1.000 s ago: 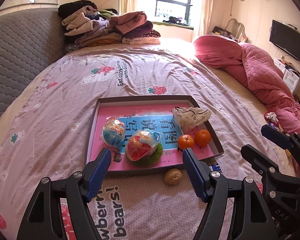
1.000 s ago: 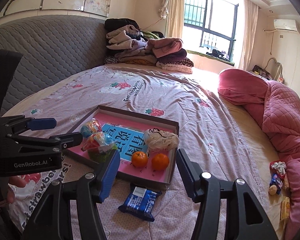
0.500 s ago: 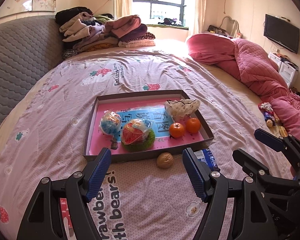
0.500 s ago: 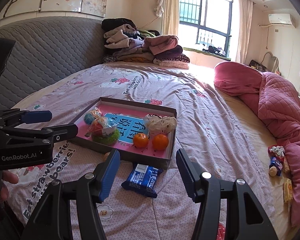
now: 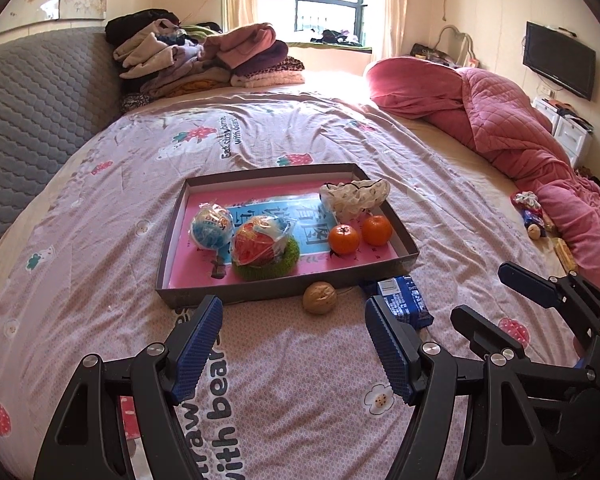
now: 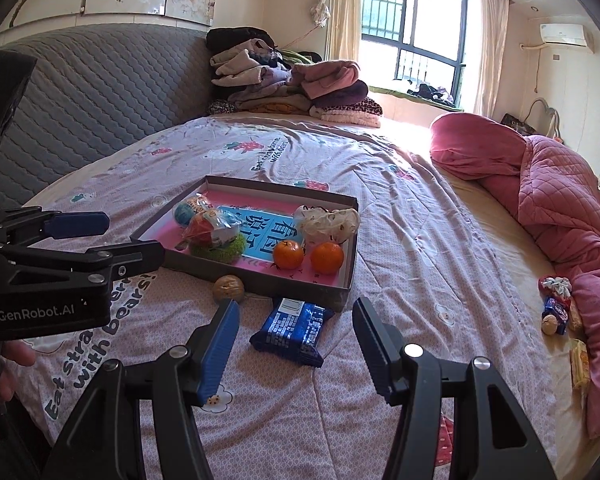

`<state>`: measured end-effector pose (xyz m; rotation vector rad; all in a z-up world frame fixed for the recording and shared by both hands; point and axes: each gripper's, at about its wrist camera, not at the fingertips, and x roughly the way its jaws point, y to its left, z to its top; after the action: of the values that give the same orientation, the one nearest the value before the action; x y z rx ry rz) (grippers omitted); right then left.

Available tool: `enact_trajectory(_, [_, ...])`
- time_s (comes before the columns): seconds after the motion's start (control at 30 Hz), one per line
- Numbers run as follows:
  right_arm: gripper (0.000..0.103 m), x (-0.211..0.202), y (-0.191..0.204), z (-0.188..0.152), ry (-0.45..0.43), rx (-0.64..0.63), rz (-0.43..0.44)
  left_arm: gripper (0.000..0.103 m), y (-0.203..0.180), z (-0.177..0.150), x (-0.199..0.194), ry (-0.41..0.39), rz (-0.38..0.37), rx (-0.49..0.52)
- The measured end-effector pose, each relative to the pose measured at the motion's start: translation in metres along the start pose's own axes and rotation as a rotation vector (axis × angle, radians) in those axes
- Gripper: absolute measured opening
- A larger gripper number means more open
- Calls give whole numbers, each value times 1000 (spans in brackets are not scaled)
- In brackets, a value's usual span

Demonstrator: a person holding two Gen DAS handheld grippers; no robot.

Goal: Organize objects
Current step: 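Open the left gripper and withdraw both grippers back from the tray, then move the left gripper toward the walnut while the right approaches the blue snack packet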

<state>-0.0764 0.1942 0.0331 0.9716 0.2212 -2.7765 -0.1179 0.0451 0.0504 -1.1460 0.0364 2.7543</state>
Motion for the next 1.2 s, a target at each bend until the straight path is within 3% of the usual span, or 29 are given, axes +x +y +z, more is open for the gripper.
enact_trajectory(1.2, [59,36,6,-36,120,6,-3,75,-3,-37,50,128,-18,23])
